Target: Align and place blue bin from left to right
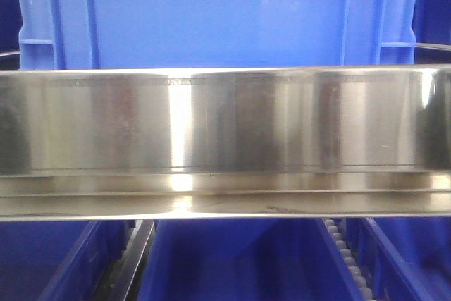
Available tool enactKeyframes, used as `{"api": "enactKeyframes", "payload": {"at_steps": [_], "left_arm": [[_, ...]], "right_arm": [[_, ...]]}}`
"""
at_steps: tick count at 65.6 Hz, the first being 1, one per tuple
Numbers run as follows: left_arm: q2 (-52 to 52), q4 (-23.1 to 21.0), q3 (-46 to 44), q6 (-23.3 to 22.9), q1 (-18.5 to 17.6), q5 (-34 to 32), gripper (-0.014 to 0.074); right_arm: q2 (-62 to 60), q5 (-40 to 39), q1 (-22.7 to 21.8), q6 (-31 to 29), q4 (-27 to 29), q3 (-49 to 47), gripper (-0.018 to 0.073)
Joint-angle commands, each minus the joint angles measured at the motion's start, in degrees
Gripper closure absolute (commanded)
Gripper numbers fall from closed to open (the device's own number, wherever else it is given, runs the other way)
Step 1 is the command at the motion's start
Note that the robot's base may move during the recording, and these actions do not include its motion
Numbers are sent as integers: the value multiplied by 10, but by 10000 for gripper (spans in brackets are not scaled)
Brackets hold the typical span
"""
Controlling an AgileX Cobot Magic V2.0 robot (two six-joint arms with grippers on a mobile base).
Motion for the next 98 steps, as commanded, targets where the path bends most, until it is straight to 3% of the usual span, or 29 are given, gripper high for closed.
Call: {"api": "enactKeyframes", "payload": {"at_steps": [1,17,32,60,66,73,77,98], "left_arm": [[17,-21,-33,0,-3,28,707],[23,-34,-42,0,-3,50,707],[23,-32,-42,0,-3,81,707],[23,-22,-42,0,-3,93,707],[23,-22,-42,0,-3,93,707],[23,-22,-42,0,-3,93,707],[23,-22,-42,0,-3,93,707],[23,-22,-42,0,-3,98,707]], "right_arm": [[35,49,20,20,-6,-54,636],[123,116,100,131,-129,-151,625],[186,163,136,134,-131,-224,625],[207,170,138,132,-125,-251,623],[207,170,141,132,-124,-251,564],[207,169,146,132,-122,-251,319],[207,169,146,133,-111,-251,228],[220,153,148,134,-83,-251,298]]}}
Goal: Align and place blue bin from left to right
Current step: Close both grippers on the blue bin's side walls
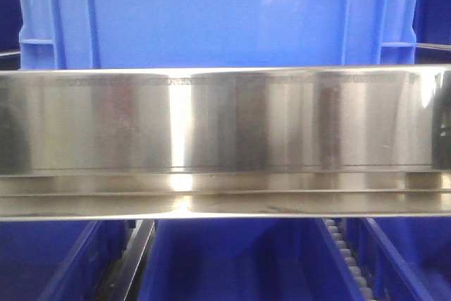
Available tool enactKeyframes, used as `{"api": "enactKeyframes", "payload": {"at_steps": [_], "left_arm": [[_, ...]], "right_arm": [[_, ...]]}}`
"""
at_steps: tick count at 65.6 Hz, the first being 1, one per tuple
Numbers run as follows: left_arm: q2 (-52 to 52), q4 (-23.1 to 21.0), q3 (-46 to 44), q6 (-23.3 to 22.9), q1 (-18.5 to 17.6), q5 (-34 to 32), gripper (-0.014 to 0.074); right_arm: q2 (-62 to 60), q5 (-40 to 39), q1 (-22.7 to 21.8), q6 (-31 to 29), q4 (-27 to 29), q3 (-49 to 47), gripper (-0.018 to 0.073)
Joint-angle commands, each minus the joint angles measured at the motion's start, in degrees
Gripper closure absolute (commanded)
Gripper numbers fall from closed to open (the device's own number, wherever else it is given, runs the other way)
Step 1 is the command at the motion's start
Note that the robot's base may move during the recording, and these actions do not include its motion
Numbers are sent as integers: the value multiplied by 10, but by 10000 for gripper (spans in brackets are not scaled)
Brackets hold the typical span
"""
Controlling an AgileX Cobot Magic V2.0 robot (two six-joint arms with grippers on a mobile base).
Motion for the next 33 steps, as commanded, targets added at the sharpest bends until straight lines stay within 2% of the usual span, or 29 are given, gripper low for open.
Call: {"api": "enactKeyframes", "payload": {"at_steps": [1,33], "left_arm": [[-1,1,-5,0,-3,2,707],[-1,1,-5,0,-3,3,707]], "right_arm": [[8,-13,2,1,-1,-6,298],[67,-14,2,1,-10,-6,298]]}}
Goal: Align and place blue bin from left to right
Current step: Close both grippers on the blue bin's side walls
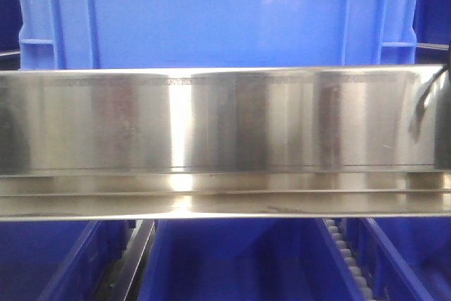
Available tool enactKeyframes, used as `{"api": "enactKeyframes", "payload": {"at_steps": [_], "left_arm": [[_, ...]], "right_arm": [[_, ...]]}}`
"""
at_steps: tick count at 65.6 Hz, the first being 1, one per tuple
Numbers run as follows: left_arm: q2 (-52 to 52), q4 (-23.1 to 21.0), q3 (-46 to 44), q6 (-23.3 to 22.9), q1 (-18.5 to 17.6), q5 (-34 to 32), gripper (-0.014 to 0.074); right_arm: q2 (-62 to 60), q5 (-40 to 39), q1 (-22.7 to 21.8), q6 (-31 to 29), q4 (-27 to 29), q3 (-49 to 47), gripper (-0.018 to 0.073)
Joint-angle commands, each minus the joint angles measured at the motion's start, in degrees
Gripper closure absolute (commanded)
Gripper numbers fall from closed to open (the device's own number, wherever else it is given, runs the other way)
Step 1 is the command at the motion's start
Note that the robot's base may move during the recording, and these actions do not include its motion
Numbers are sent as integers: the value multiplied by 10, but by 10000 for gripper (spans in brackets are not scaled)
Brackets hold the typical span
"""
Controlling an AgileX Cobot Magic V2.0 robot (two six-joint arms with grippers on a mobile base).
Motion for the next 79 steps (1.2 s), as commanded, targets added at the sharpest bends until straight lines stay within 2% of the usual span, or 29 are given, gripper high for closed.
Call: {"api": "enactKeyframes", "payload": {"at_steps": [1,34,39,45,51,53,58,65,67,73,79], "left_arm": [[-1,1,-5,0,-3,-4,707],[-1,1,-5,0,-3,-4,707],[-1,-4,-5,0,-3,-4,707],[0,-7,-5,0,-9,-21,707],[3,-4,-5,-13,-35,-61,707],[5,-1,-8,-20,-46,-68,707],[19,34,-22,-31,-80,-70,707],[55,132,-52,-99,-134,-64,678],[66,172,-61,-124,-147,-63,645],[104,256,-98,-190,-179,-45,537],[140,300,-137,-223,-195,-11,418]], "right_arm": [[9,-9,1,1,-10,-5,298],[15,-9,1,1,-14,-5,323],[15,-7,1,1,-20,-5,382],[15,4,1,-7,-30,-5,522],[15,11,1,-16,-39,-5,641],[15,11,1,-16,-44,-5,645],[15,10,1,-16,-50,-5,637],[15,9,1,-16,-52,-5,637],[15,9,1,-16,-52,-5,637],[15,9,1,-16,-52,-5,637],[15,9,1,-16,-52,-5,637]]}}
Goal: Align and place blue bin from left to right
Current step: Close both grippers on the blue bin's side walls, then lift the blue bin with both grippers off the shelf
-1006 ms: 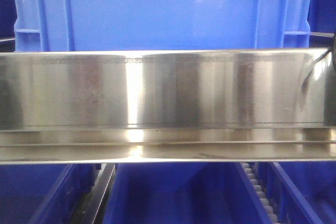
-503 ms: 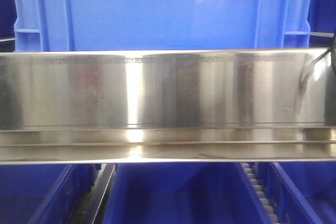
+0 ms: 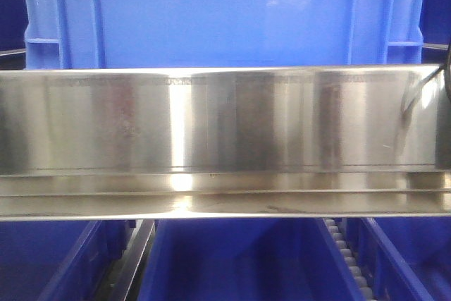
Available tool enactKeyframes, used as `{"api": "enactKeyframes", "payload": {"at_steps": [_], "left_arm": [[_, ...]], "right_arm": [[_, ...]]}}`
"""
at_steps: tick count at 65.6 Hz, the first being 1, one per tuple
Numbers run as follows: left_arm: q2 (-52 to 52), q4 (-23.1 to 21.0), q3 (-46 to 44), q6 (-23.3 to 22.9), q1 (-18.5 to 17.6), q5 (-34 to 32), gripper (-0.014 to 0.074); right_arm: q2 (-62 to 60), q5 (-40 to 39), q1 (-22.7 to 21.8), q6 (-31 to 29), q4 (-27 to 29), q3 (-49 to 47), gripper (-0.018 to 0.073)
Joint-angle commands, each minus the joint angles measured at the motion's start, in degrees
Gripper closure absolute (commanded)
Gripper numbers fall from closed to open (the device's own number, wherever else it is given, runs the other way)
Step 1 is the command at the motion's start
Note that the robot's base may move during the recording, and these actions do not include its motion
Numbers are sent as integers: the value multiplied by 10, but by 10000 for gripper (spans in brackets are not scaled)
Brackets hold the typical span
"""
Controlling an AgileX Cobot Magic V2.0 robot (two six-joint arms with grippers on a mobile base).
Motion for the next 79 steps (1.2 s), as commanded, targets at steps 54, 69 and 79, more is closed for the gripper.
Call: {"api": "enactKeyframes", "payload": {"at_steps": [54,69,79], "left_arm": [[170,82,-137,-111,-22,157,368],[184,82,-137,-111,-22,178,383],[186,73,-137,-111,-22,181,383]], "right_arm": [[-3,3,-2,-9,-24,-5,637],[-3,3,-2,-9,-24,-5,637],[-3,3,-2,-9,-24,-5,637]]}}
